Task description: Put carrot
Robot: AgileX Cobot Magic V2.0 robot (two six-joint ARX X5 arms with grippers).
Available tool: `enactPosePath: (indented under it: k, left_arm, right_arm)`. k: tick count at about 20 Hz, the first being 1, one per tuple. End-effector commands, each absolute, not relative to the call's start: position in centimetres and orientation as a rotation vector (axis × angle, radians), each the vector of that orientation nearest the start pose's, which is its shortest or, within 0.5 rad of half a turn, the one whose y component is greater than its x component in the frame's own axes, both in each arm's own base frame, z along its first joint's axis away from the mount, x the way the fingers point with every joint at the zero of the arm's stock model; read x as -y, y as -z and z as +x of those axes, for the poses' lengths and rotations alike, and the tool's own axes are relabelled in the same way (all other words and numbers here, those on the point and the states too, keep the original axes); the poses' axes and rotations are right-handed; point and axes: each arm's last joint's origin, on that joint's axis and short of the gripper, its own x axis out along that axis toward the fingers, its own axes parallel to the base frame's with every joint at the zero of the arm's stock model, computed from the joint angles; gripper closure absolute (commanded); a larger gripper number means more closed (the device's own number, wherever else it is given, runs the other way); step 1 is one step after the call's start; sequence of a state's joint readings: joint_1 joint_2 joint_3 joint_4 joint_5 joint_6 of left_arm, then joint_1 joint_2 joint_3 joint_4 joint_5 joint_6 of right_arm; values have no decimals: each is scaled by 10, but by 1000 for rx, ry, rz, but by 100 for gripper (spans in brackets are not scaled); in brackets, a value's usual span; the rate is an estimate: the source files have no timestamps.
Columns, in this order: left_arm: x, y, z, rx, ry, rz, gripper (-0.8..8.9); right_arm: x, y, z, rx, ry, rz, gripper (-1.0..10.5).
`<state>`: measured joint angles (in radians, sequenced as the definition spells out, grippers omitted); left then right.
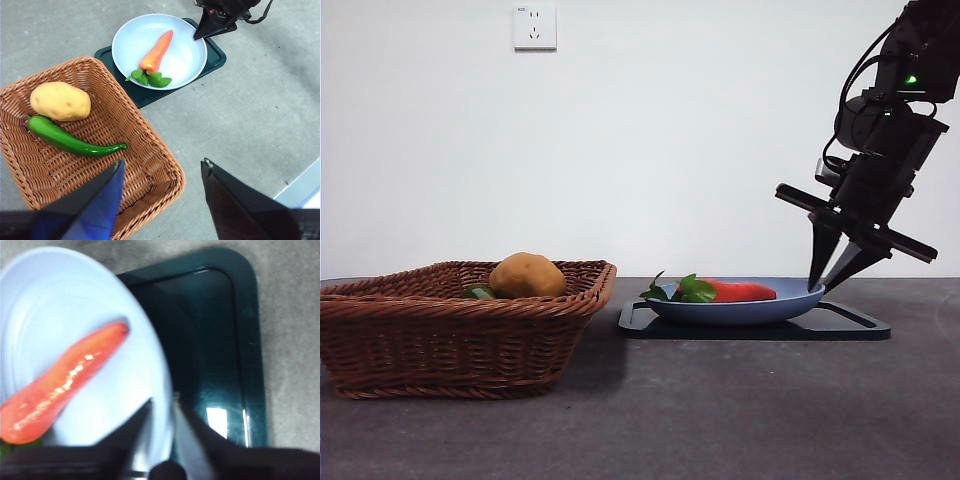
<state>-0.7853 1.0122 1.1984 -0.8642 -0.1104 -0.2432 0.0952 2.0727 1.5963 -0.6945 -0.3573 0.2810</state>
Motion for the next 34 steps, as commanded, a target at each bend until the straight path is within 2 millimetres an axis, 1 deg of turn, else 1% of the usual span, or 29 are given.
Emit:
enactPosePath:
  k: [1,3,4,6,8,10,11,13,14,15,17,19,21,22,24,26,28,31,34]
  left_arm:
    - [130,-376,133,-680,575,79,542]
    - [130,-375,133,-679,572,80,542]
    - [129,-376,134,-673,561,83,544]
    - [129,-376,134,-664,548,87,544]
    - [129,-378,136,-621,513,126,552]
    - [126,-380,140,-577,460,171,628]
    - [125,-381,143,-553,441,195,684]
    - [123,-384,147,-504,430,245,778]
    - [122,-385,149,-480,425,262,814]
    - [120,-387,152,-463,415,274,808]
    - [112,-387,158,-461,376,292,808]
    - [101,-387,165,-473,314,280,808]
    - [87,-386,172,-483,245,280,808]
    - [80,-387,174,-486,221,269,808]
    - [70,-386,176,-487,246,226,808]
    - [62,-378,173,-445,239,195,808]
    - [57,-363,166,-395,225,168,808]
    - [51,-331,151,-332,218,126,808]
    - [45,-299,136,-310,206,36,808]
  right_arm:
    - [-53,-188,432,-1209,-237,404,766]
    - [-50,-190,433,-1201,-243,394,763]
    - [-46,-195,432,-1190,-240,394,764]
    - [-39,-214,426,-1161,-240,392,765]
    - [-33,-244,409,-1141,-260,356,767]
    - [-31,-275,387,-1130,-288,308,773]
    - [-30,-291,374,-1129,-302,285,808]
    - [-31,-317,348,-1131,-334,239,888]
    - [-35,-327,336,-1133,-350,218,919]
    - [-39,-337,324,-1132,-375,192,946]
    - [-50,-355,301,-1119,-386,120,944]
    - [-65,-371,277,-1048,-314,-14,944]
    - [-78,-381,251,-930,-259,-118,944]
    - [-83,-383,239,-863,-258,-140,944]
    - [-87,-382,215,-728,-280,-146,944]
    - [-84,-373,194,-596,-291,-128,944]
    - [-78,-356,178,-503,-302,-108,944]
    - [-69,-324,159,-393,-292,-87,944]
    - [-61,-290,145,-302,-261,-66,944]
